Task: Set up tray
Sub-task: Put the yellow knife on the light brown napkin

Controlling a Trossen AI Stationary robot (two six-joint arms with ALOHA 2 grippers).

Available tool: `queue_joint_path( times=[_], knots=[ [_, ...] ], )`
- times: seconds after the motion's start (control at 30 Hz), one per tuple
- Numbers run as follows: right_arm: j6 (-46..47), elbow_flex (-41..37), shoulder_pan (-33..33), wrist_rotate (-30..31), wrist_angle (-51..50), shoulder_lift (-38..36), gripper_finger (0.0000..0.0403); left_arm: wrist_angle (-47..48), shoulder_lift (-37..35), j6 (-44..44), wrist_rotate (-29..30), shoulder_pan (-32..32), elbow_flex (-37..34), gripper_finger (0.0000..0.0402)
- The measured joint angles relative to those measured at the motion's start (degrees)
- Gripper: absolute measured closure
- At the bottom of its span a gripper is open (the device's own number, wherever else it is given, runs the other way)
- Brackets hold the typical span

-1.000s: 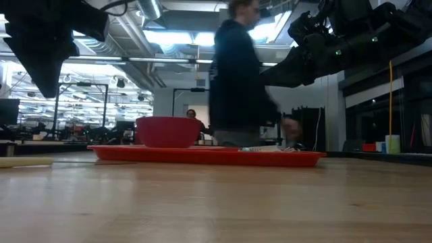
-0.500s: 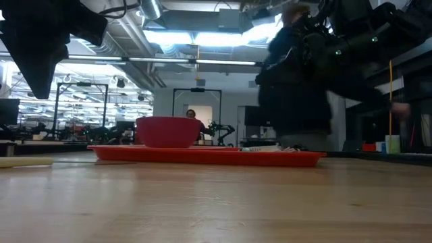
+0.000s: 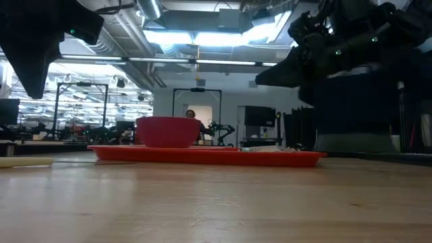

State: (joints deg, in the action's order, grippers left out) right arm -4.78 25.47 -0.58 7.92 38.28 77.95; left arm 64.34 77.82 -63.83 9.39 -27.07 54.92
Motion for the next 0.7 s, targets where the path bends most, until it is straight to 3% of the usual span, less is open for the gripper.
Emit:
queue_joint_path(
  times=[0.27, 0.7],
  knots=[
    [0.02, 0.00, 0.00, 0.00, 0.00, 0.00, 0.0265, -0.50, 0.52, -2.56, 1.98, -1.88, 0.00, 0.0252],
    [1.53, 0.00, 0.02, 0.00, 0.00, 0.00, 0.0265, -6.36, 10.92, 4.63, -4.50, -2.14, 0.00, 0.0250]
  ],
)
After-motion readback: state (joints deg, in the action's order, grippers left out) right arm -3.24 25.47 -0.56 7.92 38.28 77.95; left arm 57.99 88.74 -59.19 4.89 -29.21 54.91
